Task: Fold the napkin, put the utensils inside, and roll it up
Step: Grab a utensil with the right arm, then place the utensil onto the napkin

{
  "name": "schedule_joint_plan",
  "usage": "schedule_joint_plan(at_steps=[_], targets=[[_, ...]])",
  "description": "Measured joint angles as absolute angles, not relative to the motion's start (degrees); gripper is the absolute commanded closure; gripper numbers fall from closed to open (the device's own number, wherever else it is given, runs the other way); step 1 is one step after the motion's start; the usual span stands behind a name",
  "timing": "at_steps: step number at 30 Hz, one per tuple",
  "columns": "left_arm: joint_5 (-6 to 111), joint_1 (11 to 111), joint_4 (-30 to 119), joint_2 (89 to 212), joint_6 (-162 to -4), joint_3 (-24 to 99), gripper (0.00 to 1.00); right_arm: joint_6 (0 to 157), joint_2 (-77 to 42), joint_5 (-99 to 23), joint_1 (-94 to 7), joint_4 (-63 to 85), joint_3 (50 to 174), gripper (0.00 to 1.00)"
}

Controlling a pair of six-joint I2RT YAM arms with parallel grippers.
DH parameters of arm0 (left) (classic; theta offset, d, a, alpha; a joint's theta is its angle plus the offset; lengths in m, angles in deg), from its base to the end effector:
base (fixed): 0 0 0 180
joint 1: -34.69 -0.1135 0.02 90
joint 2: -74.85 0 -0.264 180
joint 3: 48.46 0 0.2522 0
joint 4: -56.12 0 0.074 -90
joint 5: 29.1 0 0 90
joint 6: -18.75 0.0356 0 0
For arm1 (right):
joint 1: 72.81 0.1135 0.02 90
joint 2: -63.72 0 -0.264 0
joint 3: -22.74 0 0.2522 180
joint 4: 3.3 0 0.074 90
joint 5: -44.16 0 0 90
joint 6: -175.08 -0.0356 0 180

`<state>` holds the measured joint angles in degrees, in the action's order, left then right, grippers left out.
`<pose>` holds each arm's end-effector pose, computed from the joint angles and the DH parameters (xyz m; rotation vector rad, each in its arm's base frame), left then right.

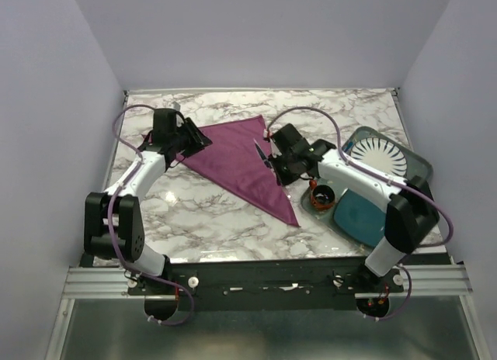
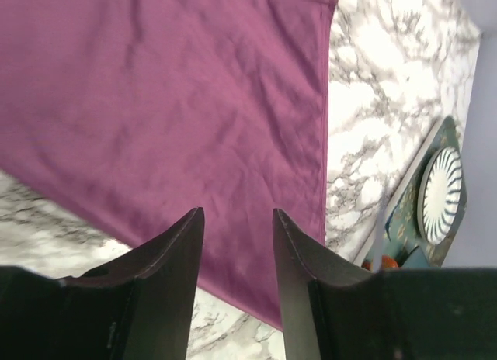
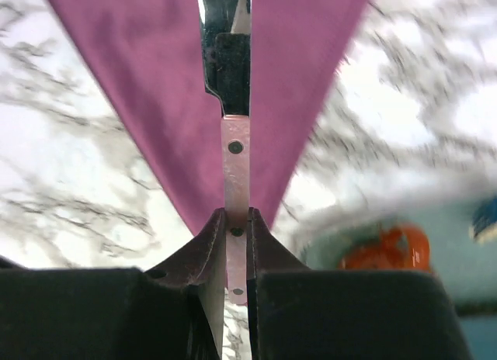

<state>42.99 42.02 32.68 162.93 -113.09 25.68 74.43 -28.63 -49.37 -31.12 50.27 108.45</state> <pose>0.3375 -0.0544 0.2511 -0.5121 2.2542 -0.8043 0.2522 0.2217 0.2531 -0.6852 2.5481 0.2366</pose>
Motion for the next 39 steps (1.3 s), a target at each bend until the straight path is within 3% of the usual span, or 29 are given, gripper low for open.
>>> schedule_joint_plan(at_steps=[8, 19, 39], targets=[[45.55, 31.60, 30.63, 152.68, -113.20, 23.34, 0.44, 88.04, -49.66, -38.37, -30.97, 50.54, 133.21, 0.90], [45.24, 29.52, 28.05, 150.77, -112.15, 23.34, 0.45, 96.22, -69.61, -31.75, -27.25, 58.86, 159.74, 0.89], [44.17, 27.57, 27.07, 149.99, -111.32, 23.36, 0.45, 95.65, -74.84, -32.80, -24.43, 62.84, 161.36, 0.87]])
